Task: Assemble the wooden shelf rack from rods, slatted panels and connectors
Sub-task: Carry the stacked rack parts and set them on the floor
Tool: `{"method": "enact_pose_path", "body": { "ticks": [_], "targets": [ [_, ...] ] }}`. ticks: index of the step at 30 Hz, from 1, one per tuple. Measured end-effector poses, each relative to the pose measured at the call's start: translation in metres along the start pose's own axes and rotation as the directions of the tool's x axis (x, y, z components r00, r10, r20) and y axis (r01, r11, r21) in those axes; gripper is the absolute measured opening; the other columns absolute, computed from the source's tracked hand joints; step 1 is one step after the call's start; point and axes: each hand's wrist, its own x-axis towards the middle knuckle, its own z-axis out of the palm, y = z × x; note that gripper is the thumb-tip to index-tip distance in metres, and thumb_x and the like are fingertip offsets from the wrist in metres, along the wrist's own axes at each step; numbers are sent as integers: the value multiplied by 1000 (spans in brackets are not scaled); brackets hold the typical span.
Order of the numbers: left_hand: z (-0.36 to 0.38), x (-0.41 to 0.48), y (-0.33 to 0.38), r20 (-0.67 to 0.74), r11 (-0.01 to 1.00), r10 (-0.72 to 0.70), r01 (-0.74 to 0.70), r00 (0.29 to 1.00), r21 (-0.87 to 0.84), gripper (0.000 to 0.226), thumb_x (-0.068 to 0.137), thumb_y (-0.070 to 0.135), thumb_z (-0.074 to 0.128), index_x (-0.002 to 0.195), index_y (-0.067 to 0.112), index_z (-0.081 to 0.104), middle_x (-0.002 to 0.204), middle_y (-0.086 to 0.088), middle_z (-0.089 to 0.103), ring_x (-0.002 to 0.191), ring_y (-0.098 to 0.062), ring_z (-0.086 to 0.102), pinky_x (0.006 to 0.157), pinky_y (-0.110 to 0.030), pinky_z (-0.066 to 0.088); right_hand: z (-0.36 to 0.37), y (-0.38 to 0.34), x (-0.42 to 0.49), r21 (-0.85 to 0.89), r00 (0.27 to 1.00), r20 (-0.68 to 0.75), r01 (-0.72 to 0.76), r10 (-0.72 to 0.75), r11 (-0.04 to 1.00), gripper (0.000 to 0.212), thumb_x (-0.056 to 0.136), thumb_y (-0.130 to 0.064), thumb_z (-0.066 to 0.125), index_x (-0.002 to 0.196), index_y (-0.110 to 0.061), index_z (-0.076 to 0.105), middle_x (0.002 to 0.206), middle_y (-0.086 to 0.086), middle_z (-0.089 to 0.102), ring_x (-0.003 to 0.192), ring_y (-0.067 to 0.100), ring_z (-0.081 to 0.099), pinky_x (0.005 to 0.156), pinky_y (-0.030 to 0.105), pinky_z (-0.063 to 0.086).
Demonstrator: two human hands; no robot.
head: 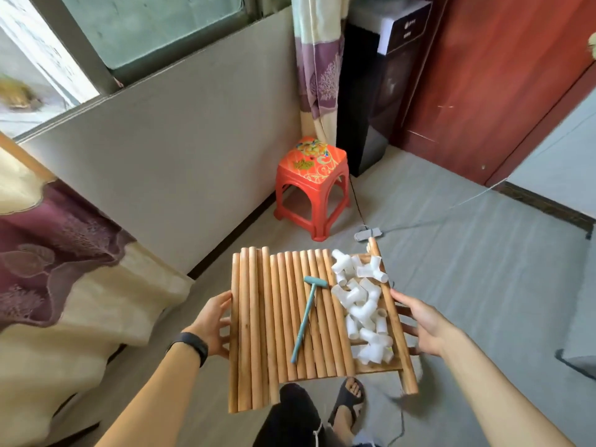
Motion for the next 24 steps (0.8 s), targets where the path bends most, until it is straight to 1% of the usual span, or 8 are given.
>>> {"method": "enact_pose_path", "body": {
  "ticks": [2,6,10,13,16,19,22,24],
  "targets": [
    [4,4,7,-36,998,-19,17,999,-67,68,87,65,53,147,35,41,144,-13,42,130,-46,40,101,-73,34,2,-31,17,-63,1000,22,-9,10,998,46,86,-62,64,102,-21,78,110,5,74,113,27,60,83,48,50],
    [6,23,19,-95,978,-73,53,993,-201,62,91,63,48,146,33,43,140,-13,46,126,-43,43,102,-71,35,20,-89,53,-145,998,40,-39,45,989,35,85,-59,66,88,-25,76,104,1,75,109,23,61,80,43,49],
    [-5,46,36,-104,946,-129,91,986,-311,64,89,64,48,145,35,42,141,-10,45,128,-42,41,101,-70,35,52,-139,87,-235,997,25,-63,71,970,33,84,-57,67,89,-25,74,99,-4,75,104,19,62,75,39,45],
    [-18,61,49,-100,920,-143,95,985,-379,67,83,67,52,143,36,45,136,-9,49,124,-41,45,102,-70,37,78,-174,110,-294,994,59,-69,90,953,32,83,-55,67,89,-25,74,96,-2,76,105,20,62,76,41,45],
    [-29,72,69,-129,903,-158,90,979,-421,63,84,68,51,139,35,48,133,-8,52,118,-38,49,100,-66,40,104,-208,133,-348,991,77,-75,108,934,32,85,-53,67,91,-23,73,98,0,75,106,22,62,76,42,45],
    [-36,82,83,-154,884,-169,81,973,-461,60,84,68,51,134,34,52,130,-7,53,115,-37,51,99,-63,42,129,-234,154,-395,988,95,-72,119,916,31,84,-52,67,93,-22,74,101,-2,73,107,21,61,74,42,44],
    [-39,95,94,-201,854,-176,48,964,-518,52,86,64,52,122,27,59,125,-9,58,110,-35,54,97,-59,44,149,-260,180,-437,984,127,-56,123,898,28,87,-51,64,92,-25,74,97,-7,74,105,19,61,78,42,43],
    [-36,102,97,-219,822,-195,38,956,-568,48,87,62,51,117,26,63,120,-10,61,109,-34,56,98,-58,44,161,-276,200,-477,981,146,-45,130,878,27,88,-51,63,92,-28,74,95,-10,75,105,18,60,82,42,43]
  ]
}}
